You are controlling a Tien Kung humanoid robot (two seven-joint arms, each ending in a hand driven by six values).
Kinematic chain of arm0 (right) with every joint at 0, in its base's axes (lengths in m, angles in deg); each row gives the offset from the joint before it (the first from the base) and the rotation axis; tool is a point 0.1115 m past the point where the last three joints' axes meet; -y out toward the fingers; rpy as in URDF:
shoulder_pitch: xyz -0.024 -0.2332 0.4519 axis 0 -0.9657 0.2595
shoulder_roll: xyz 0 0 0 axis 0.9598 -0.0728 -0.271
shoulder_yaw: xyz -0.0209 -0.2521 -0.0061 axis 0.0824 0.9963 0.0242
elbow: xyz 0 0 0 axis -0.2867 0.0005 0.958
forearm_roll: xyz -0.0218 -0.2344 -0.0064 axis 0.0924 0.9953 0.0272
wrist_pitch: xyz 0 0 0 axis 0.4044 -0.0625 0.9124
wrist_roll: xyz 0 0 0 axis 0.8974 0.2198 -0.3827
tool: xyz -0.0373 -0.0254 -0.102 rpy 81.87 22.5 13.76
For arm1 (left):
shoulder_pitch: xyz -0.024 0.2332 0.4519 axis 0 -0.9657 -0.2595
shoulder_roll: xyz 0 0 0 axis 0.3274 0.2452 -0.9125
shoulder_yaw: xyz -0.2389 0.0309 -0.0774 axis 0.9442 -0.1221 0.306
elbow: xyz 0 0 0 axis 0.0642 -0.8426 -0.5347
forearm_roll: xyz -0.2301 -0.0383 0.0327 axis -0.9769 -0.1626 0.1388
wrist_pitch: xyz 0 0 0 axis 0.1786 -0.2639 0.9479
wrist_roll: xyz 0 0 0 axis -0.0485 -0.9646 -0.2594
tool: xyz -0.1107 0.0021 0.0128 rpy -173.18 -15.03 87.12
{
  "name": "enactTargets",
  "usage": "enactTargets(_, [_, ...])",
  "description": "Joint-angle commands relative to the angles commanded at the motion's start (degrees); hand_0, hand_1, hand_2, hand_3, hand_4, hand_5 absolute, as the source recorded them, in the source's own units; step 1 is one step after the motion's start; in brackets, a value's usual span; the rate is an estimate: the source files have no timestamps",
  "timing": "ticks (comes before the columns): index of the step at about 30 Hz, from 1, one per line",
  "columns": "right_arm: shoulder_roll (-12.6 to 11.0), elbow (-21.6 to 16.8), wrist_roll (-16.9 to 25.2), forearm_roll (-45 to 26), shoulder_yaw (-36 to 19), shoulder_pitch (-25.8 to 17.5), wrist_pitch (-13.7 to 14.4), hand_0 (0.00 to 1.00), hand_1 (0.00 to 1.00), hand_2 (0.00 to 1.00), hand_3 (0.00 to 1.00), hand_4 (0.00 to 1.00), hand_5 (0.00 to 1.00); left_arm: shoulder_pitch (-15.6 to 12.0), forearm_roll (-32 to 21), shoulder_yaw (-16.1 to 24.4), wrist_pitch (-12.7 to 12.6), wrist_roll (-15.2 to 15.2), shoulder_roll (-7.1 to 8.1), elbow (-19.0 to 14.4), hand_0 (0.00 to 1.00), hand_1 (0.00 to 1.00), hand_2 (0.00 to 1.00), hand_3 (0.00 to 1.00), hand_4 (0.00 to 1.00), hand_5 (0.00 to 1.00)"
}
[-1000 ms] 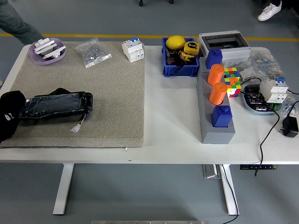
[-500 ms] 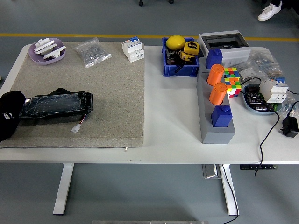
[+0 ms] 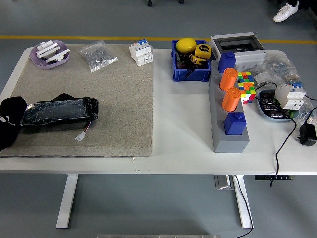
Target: Pick the rag up,wipe the panel,place it on the desk
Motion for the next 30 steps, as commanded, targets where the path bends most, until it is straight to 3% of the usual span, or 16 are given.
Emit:
enactTargets(5, [0.07,0.01,-0.01,0.04,0.17,-0.07,-0.01,0.687,0.645,0.7,0.662,0.998,0.482,-2.15,-4.82,5.73,-1.49,2.63,-0.79,-3.08,0.331,0.62,0.706,0.709,0.924,0.392])
enactTargets(7, [0.1,0.02,-0.02,0.05,0.21,-0.07,-0.01,0.686,0.645,0.7,0.663,0.998,0.481,-2.58,-7.4,7.37,-1.99,3.88,-1.21,-3.63,0.323,0.594,0.655,0.664,0.894,0.366])
enactTargets(11, [0.21,0.0,-0.04,0.07,0.21,-0.12,-0.02,0.686,0.645,0.7,0.663,0.998,0.481,-3.49,-16.84,10.5,-2.85,8.66,-2.59,-4.55,0.323,0.594,0.655,0.664,0.894,0.366])
enactTargets(12, [0.23,-0.02,-0.05,0.1,0.23,-0.12,-0.04,0.687,0.645,0.7,0.662,0.998,0.481,-3.71,-19.35,11.08,-3.07,9.43,-3.0,-4.96,0.326,0.584,0.612,0.609,0.858,0.345])
enactTargets(21, [0.47,0.07,-0.19,0.19,0.52,-0.23,-0.28,0.688,0.645,0.7,0.662,0.998,0.48,-4.98,-39.14,14.16,-3.7,14.2,-6.93,-9.02,0.329,0.568,0.589,0.596,0.838,0.337])
enactTargets(30, [0.71,0.07,-0.29,0.47,0.47,-0.35,-0.42,0.689,0.646,0.7,0.66,0.998,0.482,-5.32,-41.54,17.57,-1.99,17.4,-10.92,-8.81,0.325,0.559,0.581,0.591,0.836,0.332])
